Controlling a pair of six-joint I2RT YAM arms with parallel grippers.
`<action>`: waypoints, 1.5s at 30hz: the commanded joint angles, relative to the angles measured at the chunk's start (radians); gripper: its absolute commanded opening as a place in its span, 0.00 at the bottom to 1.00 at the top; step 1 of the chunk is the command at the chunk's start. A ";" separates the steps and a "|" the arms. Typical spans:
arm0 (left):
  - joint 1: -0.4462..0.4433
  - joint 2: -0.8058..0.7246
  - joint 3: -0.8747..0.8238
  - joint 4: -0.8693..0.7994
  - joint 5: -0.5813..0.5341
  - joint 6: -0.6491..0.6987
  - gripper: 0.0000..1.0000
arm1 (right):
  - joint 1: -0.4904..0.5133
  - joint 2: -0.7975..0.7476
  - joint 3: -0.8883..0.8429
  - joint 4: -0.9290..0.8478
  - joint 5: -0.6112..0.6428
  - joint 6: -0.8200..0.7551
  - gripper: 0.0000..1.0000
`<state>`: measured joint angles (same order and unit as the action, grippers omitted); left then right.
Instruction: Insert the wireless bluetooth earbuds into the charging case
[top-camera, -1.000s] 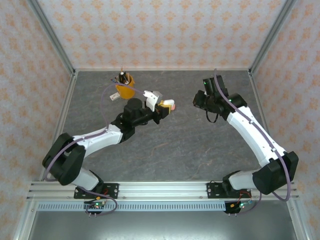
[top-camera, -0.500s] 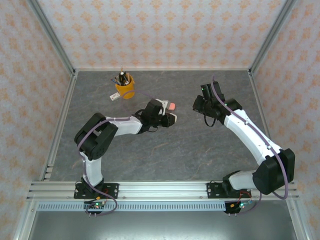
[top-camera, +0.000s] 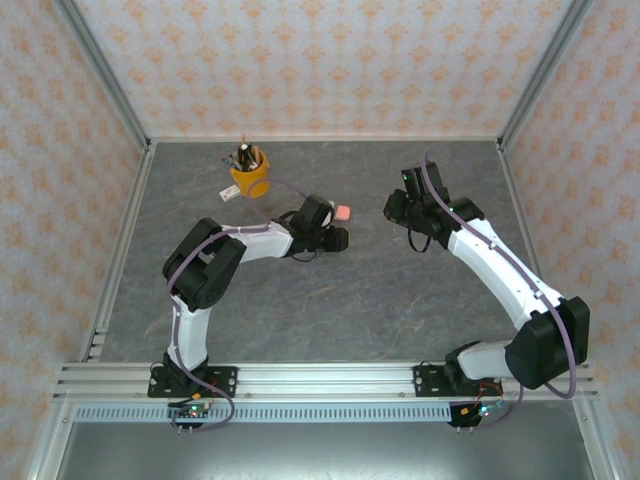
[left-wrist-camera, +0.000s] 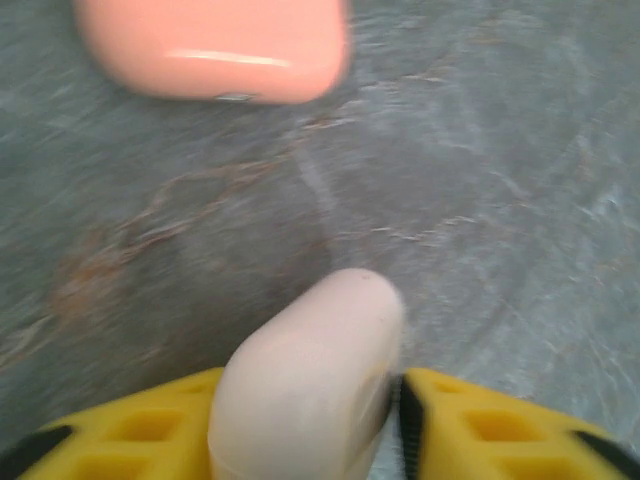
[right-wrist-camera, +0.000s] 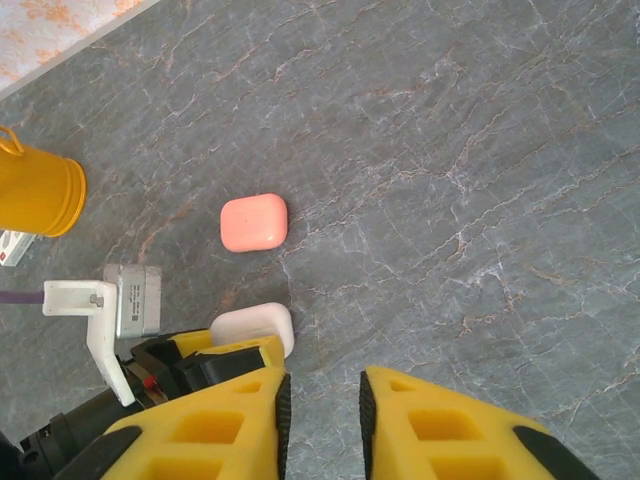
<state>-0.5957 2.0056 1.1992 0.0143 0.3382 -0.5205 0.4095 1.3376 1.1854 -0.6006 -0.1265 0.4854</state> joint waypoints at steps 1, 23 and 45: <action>0.039 -0.052 -0.025 -0.094 -0.076 -0.001 0.60 | -0.001 -0.028 0.006 -0.003 0.026 -0.013 0.34; 0.292 -0.830 -0.415 -0.073 -0.581 0.355 1.00 | -0.031 -0.149 -0.303 0.335 0.802 -0.216 1.00; 0.498 -0.559 -0.816 0.770 -0.486 0.574 1.00 | -0.237 0.154 -0.739 1.338 0.552 -0.565 1.00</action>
<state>-0.1181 1.4109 0.3759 0.6697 -0.2573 0.0509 0.2180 1.4971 0.4774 0.5934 0.5922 -0.0303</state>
